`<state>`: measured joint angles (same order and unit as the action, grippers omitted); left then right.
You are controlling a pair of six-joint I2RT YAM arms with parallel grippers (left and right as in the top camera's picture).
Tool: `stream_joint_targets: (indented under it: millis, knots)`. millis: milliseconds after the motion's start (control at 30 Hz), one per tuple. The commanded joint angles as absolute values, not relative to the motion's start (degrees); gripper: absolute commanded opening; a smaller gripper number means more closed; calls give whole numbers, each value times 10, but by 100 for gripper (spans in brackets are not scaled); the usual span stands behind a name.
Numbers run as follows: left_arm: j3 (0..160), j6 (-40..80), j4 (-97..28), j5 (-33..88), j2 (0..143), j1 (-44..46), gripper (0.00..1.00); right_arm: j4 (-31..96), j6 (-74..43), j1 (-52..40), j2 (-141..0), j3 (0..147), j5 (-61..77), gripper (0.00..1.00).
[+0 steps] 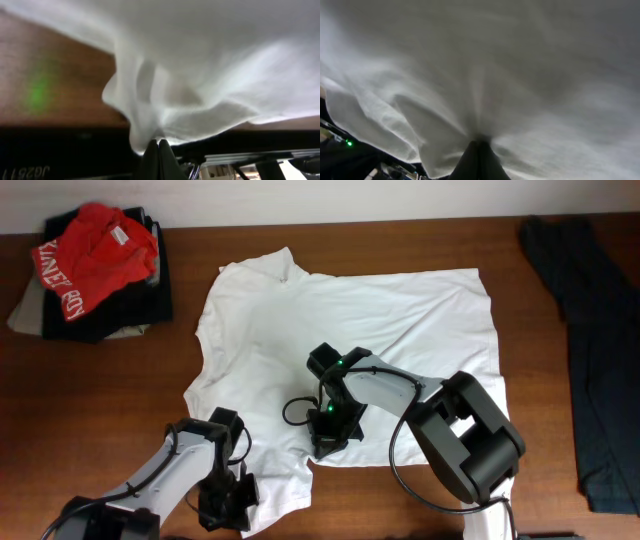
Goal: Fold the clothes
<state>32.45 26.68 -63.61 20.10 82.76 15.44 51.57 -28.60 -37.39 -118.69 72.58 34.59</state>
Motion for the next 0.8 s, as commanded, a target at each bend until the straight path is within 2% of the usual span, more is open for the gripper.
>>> stream_joint_targets:
  millis: [0,367,700,733,767]
  knots:
    - [320,274,-654,197,826,157,1,517,-333,-356,-1194,719,259,4]
    - [320,279,-656,163,818,158,1,563,-323,-252,-1190,721,218,4]
    - [392,254,-641,168,739,158,1,572,-296,-263,-1117,742,223,4]
    - [392,254,-636,176,732,158,3,572,-296,-264,-1110,744,225,4]
    - [392,254,-632,185,728,158,13,572,-296,-264,-1105,747,227,4]
